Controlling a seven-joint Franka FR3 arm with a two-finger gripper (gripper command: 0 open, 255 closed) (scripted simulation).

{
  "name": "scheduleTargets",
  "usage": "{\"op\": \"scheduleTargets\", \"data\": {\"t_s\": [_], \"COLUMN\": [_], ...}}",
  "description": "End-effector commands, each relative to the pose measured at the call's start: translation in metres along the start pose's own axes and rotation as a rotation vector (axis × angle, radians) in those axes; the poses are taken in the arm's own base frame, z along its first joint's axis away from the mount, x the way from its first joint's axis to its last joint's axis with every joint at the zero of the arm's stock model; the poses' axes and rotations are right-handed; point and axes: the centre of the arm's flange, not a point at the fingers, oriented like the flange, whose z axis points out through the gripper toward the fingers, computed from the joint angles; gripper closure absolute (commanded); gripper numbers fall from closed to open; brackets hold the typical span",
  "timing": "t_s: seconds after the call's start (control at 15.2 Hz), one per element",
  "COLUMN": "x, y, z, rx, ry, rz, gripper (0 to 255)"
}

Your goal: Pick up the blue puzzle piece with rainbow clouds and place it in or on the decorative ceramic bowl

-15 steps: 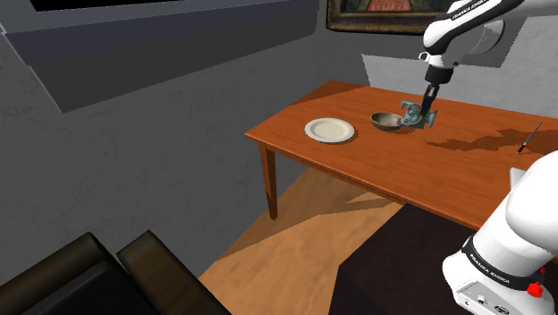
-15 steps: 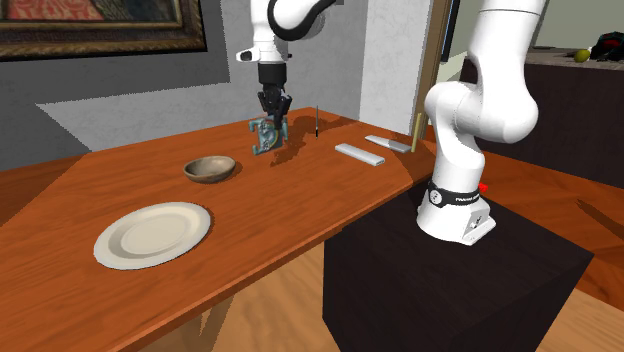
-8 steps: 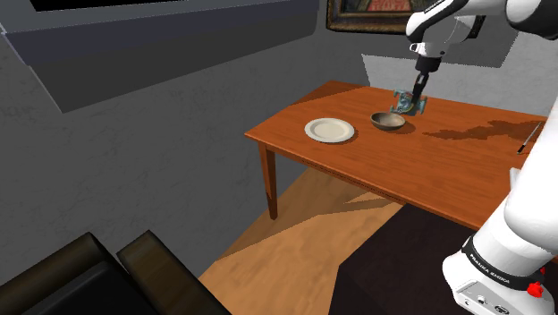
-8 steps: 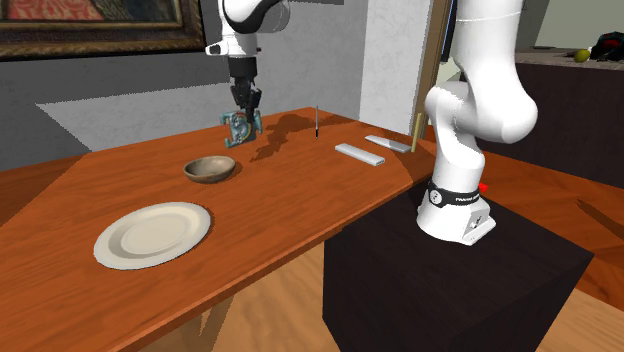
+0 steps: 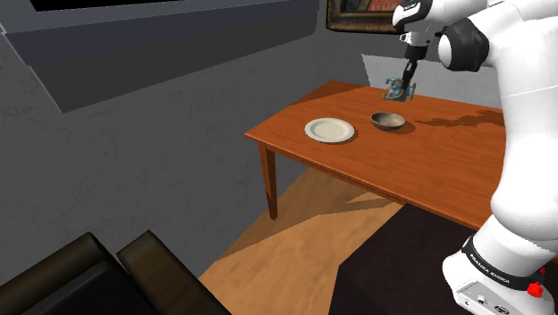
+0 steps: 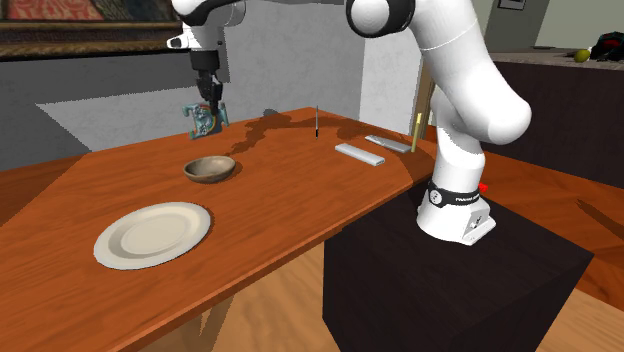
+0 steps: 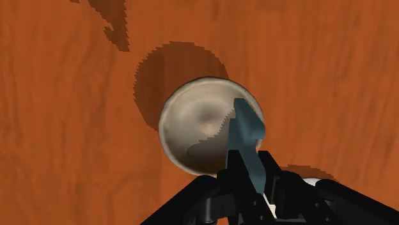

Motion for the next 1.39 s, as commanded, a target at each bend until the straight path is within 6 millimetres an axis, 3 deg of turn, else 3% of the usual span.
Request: {"op": "scheduleTargets", "data": {"t_s": [0.0, 1.12, 1.32], "x": [0.013, 0.011, 0.011], "y": [0.011, 0.014, 0.014], "z": [0.004, 0.094, 0.099], "rx": [0.003, 0.003, 0.003], "ry": [0.001, 0.001, 0.001], "rz": [-0.003, -0.003, -0.003], "gripper": [255, 255, 255]}}
